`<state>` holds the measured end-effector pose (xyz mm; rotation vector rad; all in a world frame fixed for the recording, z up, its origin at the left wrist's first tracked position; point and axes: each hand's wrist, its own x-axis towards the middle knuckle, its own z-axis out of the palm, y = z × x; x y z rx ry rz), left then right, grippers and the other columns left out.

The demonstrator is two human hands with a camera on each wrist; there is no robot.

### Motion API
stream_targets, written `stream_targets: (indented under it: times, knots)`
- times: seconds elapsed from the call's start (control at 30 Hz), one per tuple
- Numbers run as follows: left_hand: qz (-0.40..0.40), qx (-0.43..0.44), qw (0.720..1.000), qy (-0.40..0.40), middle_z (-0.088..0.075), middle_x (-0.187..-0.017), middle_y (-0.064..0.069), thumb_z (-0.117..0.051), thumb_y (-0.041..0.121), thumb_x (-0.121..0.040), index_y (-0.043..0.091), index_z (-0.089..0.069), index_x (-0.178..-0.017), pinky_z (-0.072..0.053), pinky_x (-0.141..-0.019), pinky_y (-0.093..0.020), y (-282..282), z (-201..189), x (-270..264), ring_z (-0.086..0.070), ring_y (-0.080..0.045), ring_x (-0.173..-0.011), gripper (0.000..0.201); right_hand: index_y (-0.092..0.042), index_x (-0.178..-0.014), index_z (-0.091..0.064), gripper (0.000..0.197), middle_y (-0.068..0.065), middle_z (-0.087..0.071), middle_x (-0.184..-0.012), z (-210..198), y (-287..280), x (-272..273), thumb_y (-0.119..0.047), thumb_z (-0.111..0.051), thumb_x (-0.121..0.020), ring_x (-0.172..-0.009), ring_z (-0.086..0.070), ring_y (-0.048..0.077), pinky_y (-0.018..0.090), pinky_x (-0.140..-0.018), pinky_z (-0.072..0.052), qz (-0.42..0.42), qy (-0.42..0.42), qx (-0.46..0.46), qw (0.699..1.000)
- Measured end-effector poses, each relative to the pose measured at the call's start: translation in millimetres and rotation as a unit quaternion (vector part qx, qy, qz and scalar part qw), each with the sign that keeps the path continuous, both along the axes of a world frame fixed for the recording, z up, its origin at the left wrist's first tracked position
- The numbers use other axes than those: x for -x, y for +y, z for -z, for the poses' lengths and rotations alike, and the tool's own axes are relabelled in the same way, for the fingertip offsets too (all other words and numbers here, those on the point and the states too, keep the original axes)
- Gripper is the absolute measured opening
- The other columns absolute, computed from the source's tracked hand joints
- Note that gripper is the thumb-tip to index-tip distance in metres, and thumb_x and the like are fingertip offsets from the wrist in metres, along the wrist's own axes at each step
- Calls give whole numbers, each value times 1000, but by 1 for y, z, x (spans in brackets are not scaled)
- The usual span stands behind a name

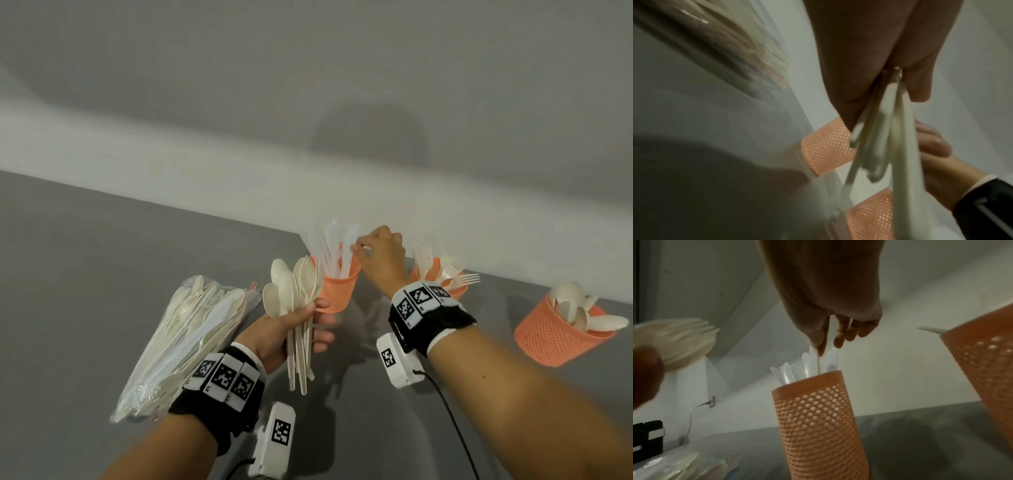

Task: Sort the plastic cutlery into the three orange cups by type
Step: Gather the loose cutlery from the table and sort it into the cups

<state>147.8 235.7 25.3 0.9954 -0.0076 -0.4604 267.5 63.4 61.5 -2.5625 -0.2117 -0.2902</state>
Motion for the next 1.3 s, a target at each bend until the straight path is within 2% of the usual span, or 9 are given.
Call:
stream_targets:
  times: [0.1,0.2,0.3,0.4,0.53,0.83,1.03,1.17,1.3]
  knots:
    - [-20,22,1000,1,-69,-76,-4,-53,21,-86,9,-58,-101,-56,-61,-29,-1,-3,-1,-66,-17,-63,20,-13,-123,-57,33,10,-48,-121,-5,3,8,-22,-53,-92,-113,-41,29,37,-93,-37,-10,-39,22,999]
    - [-61,37,997,7,-66,-70,-2,-52,17,-91,8,-57,-97,-56,-59,-28,-4,-3,-7,-64,-14,-60,12,-8,-110,-60,22,11,-55,-110,-20,10,28,-17,-54,-91,-100,-50,23,28,-83,-43,-49,-99,-126,986]
    - [-72,17,997,-29,-61,-64,0,-59,18,-81,8,-56,-92,-53,-56,-23,-11,-5,-12,-61,-11,-57,16,-6,-94,-66,21,9,-66,-91,-27,20,58,-25,-62,-87,-82,-59,17,15,-72,-42,-151,61,-220,962]
    - [-65,-20,994,-86,-61,-63,-2,-68,19,-76,5,-60,-95,-52,-56,-22,-19,-7,-13,-62,-11,-57,24,-4,-95,-65,27,6,-61,-70,-21,24,78,-29,-66,-84,-60,-58,14,22,-61,-53,-191,257,-254,913]
    - [-57,-34,993,-101,-67,-69,-7,-62,13,-78,0,-58,-105,-56,-61,-28,-28,-5,-9,-66,-17,-63,31,-2,-103,-61,24,4,-52,-59,-16,18,88,-22,-56,-92,-40,-47,8,23,-43,-49,-172,301,-336,876]
    - [-58,-28,997,-53,-70,-97,-15,-55,13,-90,5,-64,-107,-54,-86,-44,-61,-4,-2,-68,-26,-87,21,-18,-86,-61,23,-3,-72,-72,-21,-20,99,-13,-41,-97,-71,-68,12,29,-70,-56,-101,231,-468,847]
    - [-111,-100,987,-54,-44,-57,-2,-62,9,-85,9,-51,-76,-43,-42,-20,-91,-9,-7,-45,-7,-42,15,-17,-83,-46,16,-5,-43,-55,-26,-50,96,-25,-46,-97,-41,-38,5,20,-42,-33,-50,144,-492,857]
    - [-61,-135,982,-113,-43,-64,1,-73,2,-65,5,-57,-96,-35,-39,-18,-109,-10,-6,-42,-7,-50,35,-14,-87,-63,14,-9,-62,-60,-19,-63,104,-26,-69,-81,-51,-57,1,16,-43,-41,-84,216,-379,896]
    - [-13,-157,976,-150,-59,-52,5,-65,-6,-77,3,-59,-85,-41,-40,-17,-126,-18,0,-49,-5,-42,14,-1,-91,-59,14,-1,-58,-51,-15,-76,104,-15,-60,-88,-45,-55,9,23,-43,-50,-82,249,-455,851]
